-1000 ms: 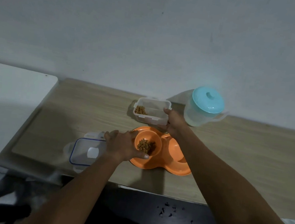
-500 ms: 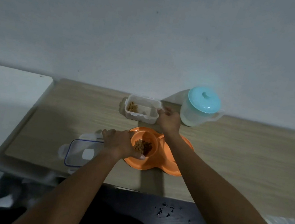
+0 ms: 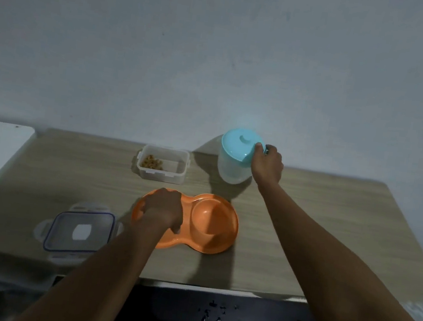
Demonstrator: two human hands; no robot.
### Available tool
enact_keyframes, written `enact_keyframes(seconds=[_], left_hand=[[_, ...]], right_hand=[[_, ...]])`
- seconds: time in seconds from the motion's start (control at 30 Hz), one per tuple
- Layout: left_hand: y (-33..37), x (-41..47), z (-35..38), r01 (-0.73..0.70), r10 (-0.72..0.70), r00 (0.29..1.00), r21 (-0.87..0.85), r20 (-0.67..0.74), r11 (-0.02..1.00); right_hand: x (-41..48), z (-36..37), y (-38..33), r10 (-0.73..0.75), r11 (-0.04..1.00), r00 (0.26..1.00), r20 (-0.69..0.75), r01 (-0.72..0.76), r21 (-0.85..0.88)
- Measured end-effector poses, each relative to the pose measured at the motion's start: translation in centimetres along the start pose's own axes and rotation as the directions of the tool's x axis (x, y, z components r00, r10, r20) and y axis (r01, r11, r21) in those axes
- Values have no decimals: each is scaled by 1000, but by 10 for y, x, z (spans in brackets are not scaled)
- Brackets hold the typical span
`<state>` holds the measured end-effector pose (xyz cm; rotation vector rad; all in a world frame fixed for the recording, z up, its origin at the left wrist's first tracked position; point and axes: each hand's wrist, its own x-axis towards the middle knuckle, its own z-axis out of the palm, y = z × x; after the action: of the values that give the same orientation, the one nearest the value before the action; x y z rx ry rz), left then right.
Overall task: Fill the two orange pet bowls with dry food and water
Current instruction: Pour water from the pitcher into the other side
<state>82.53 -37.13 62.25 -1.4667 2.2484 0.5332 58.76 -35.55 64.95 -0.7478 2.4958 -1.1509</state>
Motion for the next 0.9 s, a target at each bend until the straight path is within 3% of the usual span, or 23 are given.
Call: enact_keyframes(seconds=[0.1, 0.23, 0.43, 0.67, 0.9], left_hand=[[5, 7, 6, 37, -38, 999, -9, -18, 999], [8, 8, 5, 82, -83, 996, -39, -19, 996], [10, 8, 8, 103, -105, 994, -64, -31, 993], [12, 5, 6, 109, -110, 994, -59, -16, 992], [10, 1, 11, 71, -71, 997, -3, -41, 997]], right_hand=[[8, -4, 13, -24, 997, 998, 64, 20, 71], [5, -4, 28, 114, 947, 975, 191, -165, 276], [-7, 0, 34, 184, 824, 952, 244, -285, 490], [-24, -33, 41, 117, 814, 976, 183, -200, 545], [-48, -70, 40, -48, 913, 984, 172, -26, 406]])
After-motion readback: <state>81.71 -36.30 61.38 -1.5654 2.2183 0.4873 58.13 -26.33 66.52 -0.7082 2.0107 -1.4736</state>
